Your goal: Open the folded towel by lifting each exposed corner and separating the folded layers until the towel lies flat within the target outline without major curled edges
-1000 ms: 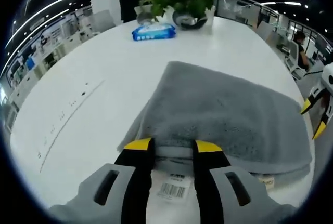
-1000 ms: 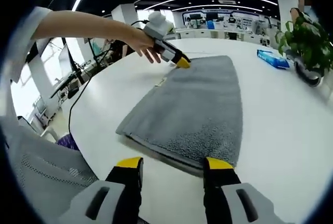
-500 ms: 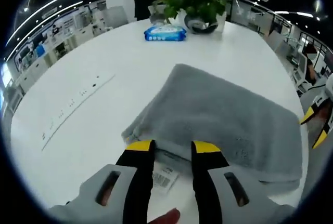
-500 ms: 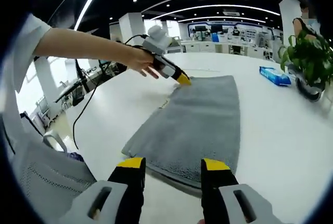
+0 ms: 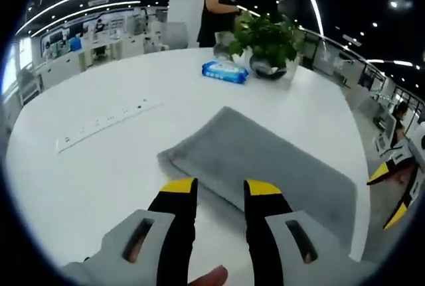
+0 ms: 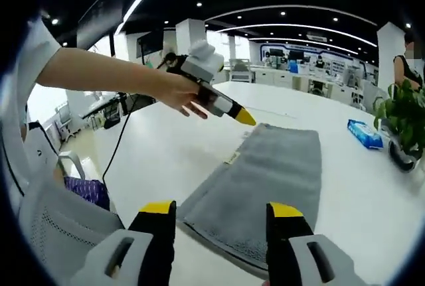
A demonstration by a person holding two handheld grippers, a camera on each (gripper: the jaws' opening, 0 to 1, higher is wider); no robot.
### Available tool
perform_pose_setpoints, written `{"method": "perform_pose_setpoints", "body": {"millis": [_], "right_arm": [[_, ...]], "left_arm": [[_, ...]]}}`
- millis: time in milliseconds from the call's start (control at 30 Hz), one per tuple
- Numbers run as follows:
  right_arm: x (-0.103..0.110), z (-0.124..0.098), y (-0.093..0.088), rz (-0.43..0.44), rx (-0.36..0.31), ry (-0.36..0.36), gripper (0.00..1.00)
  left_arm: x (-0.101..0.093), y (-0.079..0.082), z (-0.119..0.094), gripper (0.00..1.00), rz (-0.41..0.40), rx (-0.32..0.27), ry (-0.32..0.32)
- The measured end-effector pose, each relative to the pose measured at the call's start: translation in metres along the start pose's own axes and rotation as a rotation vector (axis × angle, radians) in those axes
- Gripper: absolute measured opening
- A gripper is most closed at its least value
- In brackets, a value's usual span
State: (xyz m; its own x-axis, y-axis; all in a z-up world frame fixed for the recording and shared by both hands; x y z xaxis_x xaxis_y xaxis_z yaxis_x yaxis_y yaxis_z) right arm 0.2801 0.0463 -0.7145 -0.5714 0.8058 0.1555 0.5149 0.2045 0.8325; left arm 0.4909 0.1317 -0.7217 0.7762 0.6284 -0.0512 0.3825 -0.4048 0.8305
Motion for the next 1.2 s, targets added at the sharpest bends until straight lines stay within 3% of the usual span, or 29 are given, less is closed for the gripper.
{"method": "perform_pose_setpoints", "body": {"millis": [167,433,500,767,933,1200], "right_arm": [[0.013,0.011,0.001,-0.097,0.03,0.027,0.58],[0.039,0.033,-0.005,-0.243,0.094,0.073,0.59],[0.041,0.039,-0.009,-0.255,0.11,0.071,0.57],[0.035,0.056,-0.031,-0.272,0.206,0.052,0.51],[0.032,0.063,-0.043,-0.253,0.252,0.051,0.46],[0.027,0.067,-0.047,-0.259,0.271,0.041,0.38]], "left_arm": [[-0.014,-0.004,-0.023,0.26,-0.029,-0.066,0.029],[-0.025,-0.023,-0.051,0.26,-0.039,-0.095,0.079],[-0.027,-0.032,-0.057,0.26,-0.076,-0.082,0.095],[-0.033,-0.056,-0.075,0.26,-0.193,-0.165,0.145],[-0.034,-0.068,-0.086,0.26,-0.205,-0.184,0.169],[-0.034,-0.078,-0.093,0.26,-0.185,-0.168,0.204]]}}
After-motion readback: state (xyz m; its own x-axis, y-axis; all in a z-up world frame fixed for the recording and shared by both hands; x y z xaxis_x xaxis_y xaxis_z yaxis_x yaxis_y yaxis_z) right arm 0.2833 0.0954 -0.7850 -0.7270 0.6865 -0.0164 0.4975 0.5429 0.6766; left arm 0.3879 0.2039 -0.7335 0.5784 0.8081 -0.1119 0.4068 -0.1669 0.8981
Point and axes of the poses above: the point that each gripper's makers call its tool centre point, and the gripper's own axes: z roughly forward along the fingers, x roughly to its left, y roughly out of its top, the point moved 2 cm from there along -z, roughly backward along the fingers, and after that the axes turned 7 degrees about z, right-handed, at the moved point
